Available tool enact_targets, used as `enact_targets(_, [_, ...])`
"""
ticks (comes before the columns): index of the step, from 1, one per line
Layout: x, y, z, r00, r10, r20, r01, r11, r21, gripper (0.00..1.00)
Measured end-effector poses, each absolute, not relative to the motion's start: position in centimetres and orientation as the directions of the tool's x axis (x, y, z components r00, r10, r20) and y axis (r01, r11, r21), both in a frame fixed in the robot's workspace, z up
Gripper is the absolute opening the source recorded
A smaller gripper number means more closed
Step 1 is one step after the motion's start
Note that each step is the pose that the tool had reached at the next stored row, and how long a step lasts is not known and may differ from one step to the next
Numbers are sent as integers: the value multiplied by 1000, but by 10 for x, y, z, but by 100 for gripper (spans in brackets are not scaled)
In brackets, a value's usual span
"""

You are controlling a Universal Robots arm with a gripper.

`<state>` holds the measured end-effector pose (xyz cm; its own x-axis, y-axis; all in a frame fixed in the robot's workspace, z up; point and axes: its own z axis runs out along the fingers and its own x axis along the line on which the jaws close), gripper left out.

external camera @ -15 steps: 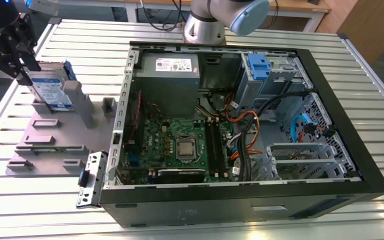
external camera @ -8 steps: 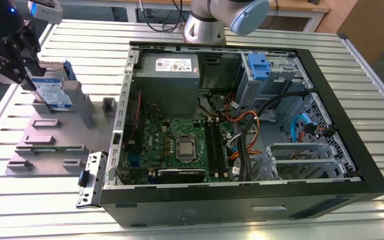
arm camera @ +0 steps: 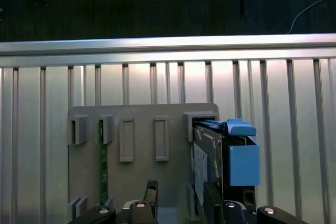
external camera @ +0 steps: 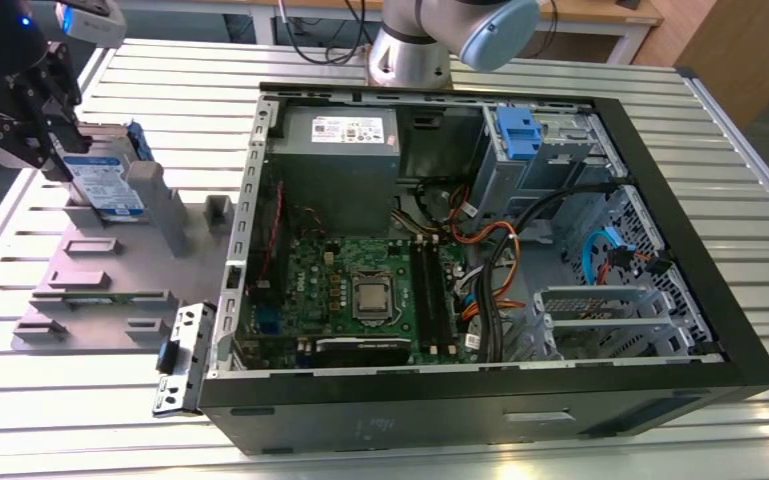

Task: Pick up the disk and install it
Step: 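Pick up the disk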

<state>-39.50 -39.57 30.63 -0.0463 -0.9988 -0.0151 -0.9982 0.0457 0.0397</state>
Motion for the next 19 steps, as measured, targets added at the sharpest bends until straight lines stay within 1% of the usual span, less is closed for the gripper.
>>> enact_targets(5, [-395, -396, 309, -46, -999, -15, -998, 45, 38, 47])
enact_targets(19, [-397, -396, 332, -45, -999, -16, -999, 45, 24, 47])
